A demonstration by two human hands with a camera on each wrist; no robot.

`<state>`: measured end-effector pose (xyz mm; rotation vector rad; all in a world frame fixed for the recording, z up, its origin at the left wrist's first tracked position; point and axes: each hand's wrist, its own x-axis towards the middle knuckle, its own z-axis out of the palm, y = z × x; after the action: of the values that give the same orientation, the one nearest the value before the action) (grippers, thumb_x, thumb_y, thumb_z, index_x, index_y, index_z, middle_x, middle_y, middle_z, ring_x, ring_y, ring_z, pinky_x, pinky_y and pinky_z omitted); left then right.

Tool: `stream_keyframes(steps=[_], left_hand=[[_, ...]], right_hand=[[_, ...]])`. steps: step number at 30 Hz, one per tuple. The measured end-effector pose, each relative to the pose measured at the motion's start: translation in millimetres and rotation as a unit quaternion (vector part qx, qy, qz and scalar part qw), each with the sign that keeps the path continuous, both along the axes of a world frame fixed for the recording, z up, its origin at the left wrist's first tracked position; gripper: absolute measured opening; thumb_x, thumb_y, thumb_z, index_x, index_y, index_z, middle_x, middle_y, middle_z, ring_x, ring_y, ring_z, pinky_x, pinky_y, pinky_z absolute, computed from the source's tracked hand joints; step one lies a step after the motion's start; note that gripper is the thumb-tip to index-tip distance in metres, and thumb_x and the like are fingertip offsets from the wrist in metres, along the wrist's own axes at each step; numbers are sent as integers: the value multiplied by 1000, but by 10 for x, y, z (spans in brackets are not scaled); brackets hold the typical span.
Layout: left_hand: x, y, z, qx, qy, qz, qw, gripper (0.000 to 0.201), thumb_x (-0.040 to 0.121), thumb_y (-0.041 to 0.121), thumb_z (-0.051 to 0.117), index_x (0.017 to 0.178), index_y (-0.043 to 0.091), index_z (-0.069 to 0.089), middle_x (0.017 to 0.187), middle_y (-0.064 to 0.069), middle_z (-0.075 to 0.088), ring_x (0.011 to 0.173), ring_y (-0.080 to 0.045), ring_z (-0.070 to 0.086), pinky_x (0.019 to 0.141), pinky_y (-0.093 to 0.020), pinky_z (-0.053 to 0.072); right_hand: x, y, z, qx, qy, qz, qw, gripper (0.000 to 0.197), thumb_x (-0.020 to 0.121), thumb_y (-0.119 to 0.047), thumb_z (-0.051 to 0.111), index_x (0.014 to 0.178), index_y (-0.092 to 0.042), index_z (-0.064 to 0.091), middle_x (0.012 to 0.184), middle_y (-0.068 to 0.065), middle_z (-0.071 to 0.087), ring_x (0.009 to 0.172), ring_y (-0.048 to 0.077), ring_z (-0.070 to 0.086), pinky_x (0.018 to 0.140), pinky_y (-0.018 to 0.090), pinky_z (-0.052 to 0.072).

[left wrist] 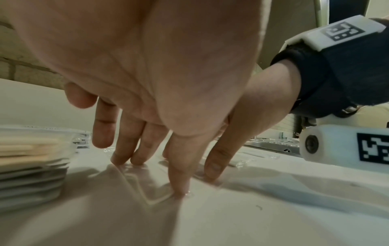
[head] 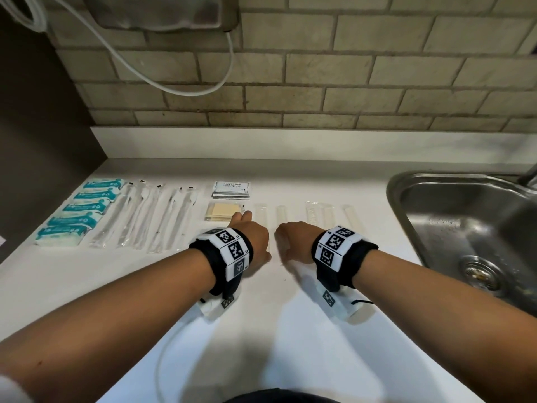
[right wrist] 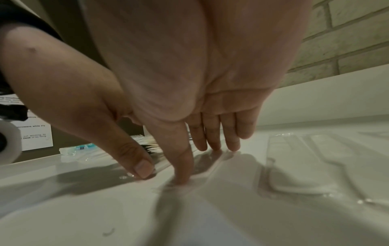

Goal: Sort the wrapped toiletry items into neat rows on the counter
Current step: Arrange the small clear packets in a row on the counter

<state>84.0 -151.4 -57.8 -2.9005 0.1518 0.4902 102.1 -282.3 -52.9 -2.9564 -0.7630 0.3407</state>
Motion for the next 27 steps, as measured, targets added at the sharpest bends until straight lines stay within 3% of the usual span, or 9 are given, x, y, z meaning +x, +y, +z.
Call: stream_keyframes(steps=[10, 14, 17, 20, 23, 27], left_hand=[[68, 82, -85, 3, -4, -22, 1000, 42, 92, 50, 46, 97, 12, 63, 102, -4, 63, 126, -32, 31, 105, -48, 21], [71, 87, -93, -6, -17, -27, 999, 41, 92, 50, 45, 98, 13, 62, 101, -3, 62, 122, -31, 34, 104, -48, 22], [68, 96, -99, -10, -20, -27, 999, 40, 92, 50, 45, 97, 13, 61, 101, -3, 61, 122, -31, 34, 104, -47, 22], [76, 103, -100, -9, -18, -29, 999, 41, 92, 50, 45, 97, 13, 61, 100, -3, 60, 122, -31, 34, 104, -47, 22], [70, 104, -104, -12, -20, -29, 999, 40, 93, 49, 44, 97, 13, 61, 101, -3, 60, 123, -32, 34, 105, -47, 22], [61, 102, -117, -13, -25, -28, 999, 42, 92, 52, 44, 98, 15, 61, 104, -2, 61, 123, -33, 36, 103, -47, 23]], right_hand=[[24, 27, -54, -19, 12, 11, 1000, 13, 91, -13, 56, 99, -7, 64, 88, 5, 65, 70, 21, 57, 44, 24, 28], [3, 39, -55, -12, -4, 2, 1000, 17, 95, -14, 48, 99, -8, 63, 77, 1, 55, 70, 20, 54, 44, 24, 25], [-3, 57, -46, -11, -2, -1, 1000, 20, 97, -17, 44, 100, -9, 62, 83, 1, 56, 73, 20, 54, 44, 23, 25], [9, 66, -37, -21, 14, 4, 1000, 12, 96, -16, 45, 94, -12, 56, 77, -1, 51, 82, 22, 61, 48, 23, 29], [29, 62, -47, -18, 30, 11, 999, 9, 96, -14, 44, 90, -13, 52, 82, 1, 53, 79, 22, 57, 59, 26, 38], [6, 73, -97, -5, -3, -10, 1000, 16, 96, -16, 42, 84, -15, 52, 70, -3, 47, 75, 22, 58, 46, 24, 25]])
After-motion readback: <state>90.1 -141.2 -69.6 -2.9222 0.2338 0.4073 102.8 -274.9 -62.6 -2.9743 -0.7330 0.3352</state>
